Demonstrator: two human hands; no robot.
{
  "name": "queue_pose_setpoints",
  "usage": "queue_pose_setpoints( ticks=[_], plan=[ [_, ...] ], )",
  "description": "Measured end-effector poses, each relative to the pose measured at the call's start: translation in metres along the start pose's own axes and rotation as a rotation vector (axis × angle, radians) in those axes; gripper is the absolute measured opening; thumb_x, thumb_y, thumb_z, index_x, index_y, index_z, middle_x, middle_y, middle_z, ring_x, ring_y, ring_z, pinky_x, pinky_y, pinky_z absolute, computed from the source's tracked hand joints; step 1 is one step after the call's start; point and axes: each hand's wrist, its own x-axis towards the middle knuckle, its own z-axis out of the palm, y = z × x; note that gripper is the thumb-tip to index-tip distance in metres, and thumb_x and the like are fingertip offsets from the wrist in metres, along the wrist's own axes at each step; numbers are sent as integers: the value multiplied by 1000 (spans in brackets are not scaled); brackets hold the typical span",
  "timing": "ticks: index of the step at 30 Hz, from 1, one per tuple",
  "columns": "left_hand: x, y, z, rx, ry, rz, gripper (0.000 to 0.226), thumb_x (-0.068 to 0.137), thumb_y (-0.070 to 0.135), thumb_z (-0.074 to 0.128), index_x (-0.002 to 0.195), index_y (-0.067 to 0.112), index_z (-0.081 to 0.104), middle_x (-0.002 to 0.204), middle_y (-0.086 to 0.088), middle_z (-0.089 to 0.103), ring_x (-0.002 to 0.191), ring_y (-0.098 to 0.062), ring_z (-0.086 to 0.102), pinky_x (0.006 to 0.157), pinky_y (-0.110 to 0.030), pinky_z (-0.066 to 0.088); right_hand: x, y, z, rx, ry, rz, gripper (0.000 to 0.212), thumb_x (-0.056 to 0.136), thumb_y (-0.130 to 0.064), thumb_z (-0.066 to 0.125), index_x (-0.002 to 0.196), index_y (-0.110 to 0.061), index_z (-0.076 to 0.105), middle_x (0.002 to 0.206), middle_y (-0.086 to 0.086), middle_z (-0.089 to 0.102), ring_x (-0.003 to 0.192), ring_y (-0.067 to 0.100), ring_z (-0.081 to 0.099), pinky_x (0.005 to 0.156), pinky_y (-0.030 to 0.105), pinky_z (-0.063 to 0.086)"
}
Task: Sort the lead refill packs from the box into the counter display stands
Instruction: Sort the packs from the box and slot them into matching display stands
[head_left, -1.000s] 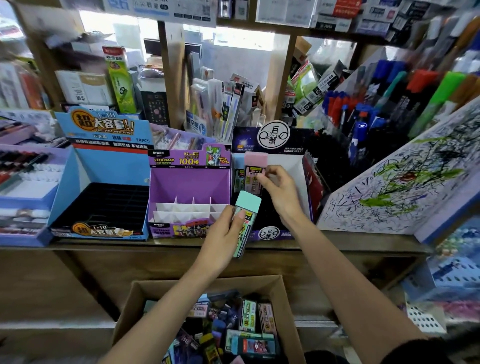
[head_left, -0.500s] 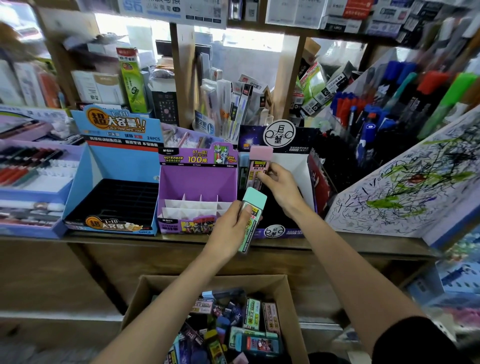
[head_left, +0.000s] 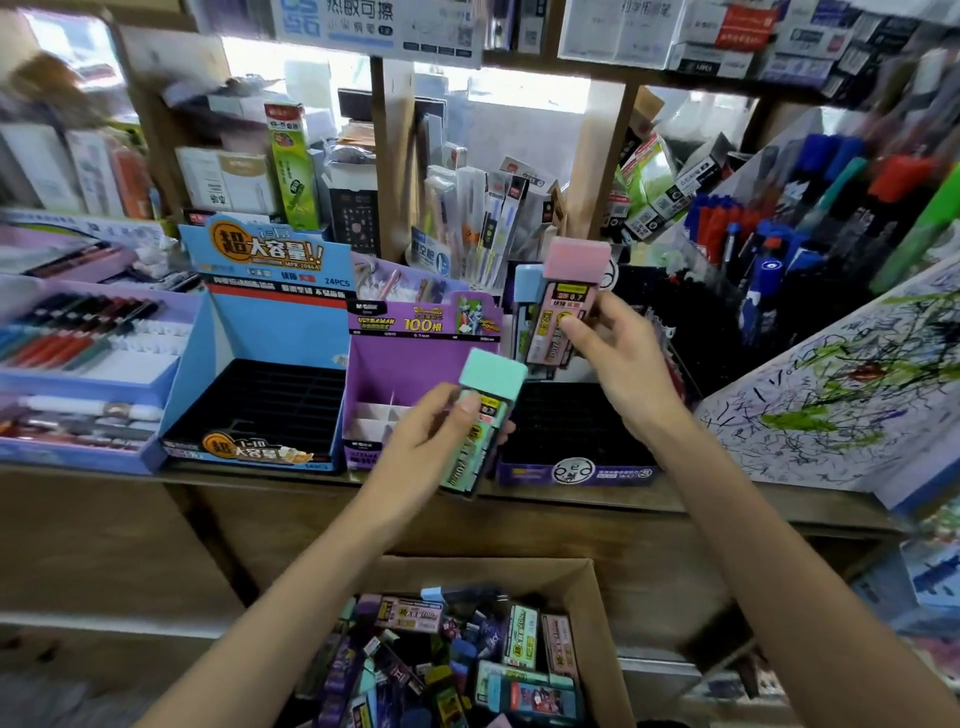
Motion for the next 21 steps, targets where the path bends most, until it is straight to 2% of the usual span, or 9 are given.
queue_pose_setpoints(
  ticks=[3,5,7,9,10,12,15,18,21],
  plan=[
    [-5,17,-52,106,165,82,23,88,43,45,94,26,59,87,7,69,80,-7,65,63,-20,52,-9,-13,25,76,-24,8,27,93,-7,54,103,-31,59,101,-17,67,97,-2,63,81,14,49],
    [-6,21,-89,170,257,74,21,90,42,43,91,26,57,82,10,64,79,-7,60,67,-23,49,-8,-18,50,119,-52,24,26,92,-6,54,101,-30,58,98,-18,68,94,-4,63,77,12,49],
    [-7,16,-131,233,322,34,18,96,36,43,99,24,57,92,9,65,89,-9,60,77,-24,49,-5,-21,81,137,-88,27,26,92,-5,54,101,-30,57,99,-17,66,91,-7,62,76,10,48],
    [-10,10,-167,251,366,-24,19,99,31,41,107,23,57,106,0,66,102,-18,60,89,-33,49,0,-22,115,146,-122,37,26,92,-6,55,101,-30,57,101,-16,64,90,-8,62,76,9,48],
    [-12,8,-183,232,393,-44,18,99,29,41,105,24,58,104,2,67,101,-15,61,90,-35,50,2,-22,131,155,-133,45,25,92,-6,55,101,-30,56,101,-17,64,90,-9,62,77,9,48],
    [-17,4,-208,241,461,-51,18,100,25,41,93,31,56,87,17,66,88,-3,62,82,-25,50,8,-22,164,160,-147,49,23,92,-6,55,102,-26,57,101,-15,64,90,-8,61,79,11,48],
    [-26,-10,-237,277,512,-85,18,99,28,41,86,27,55,87,4,59,85,-13,55,79,-37,43,17,-18,210,121,-117,36,19,92,-7,55,107,-19,57,103,-7,64,97,8,62,85,20,50],
    [-37,-27,-248,289,513,-107,21,98,30,41,89,17,55,87,1,57,81,-7,53,76,-31,41,28,-10,251,21,-32,18,17,92,-10,56,109,-12,58,107,1,65,101,18,62,90,36,50],
    [-42,-36,-249,285,504,-102,30,98,28,42,93,0,52,87,-19,55,82,-21,52,72,-37,39,40,0,283,-78,25,48,22,93,-13,56,114,-8,59,112,6,65,103,22,60,91,44,48]
  ],
)
